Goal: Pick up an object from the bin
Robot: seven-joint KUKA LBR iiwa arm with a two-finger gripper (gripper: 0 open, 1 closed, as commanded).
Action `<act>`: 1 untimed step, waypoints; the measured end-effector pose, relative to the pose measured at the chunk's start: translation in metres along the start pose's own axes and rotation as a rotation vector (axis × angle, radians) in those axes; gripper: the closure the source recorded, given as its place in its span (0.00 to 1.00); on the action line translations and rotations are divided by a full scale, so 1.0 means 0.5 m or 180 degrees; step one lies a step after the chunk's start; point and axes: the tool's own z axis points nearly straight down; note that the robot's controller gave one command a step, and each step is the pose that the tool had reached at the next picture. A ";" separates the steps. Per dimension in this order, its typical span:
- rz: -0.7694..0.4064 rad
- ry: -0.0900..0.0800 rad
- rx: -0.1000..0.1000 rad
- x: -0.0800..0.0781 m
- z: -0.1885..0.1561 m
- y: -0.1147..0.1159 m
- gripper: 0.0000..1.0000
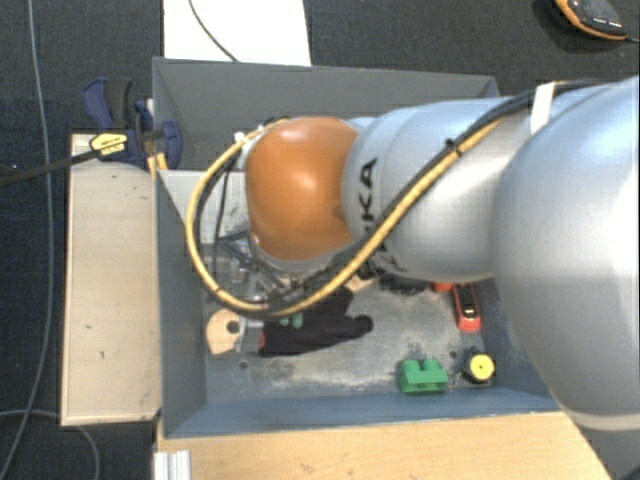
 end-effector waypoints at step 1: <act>-0.0174 -0.0003 -0.0002 -0.117 0.190 -0.137 0.00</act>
Offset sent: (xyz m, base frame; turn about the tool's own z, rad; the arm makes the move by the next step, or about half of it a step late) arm 0.0284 -0.0916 -0.0965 0.1168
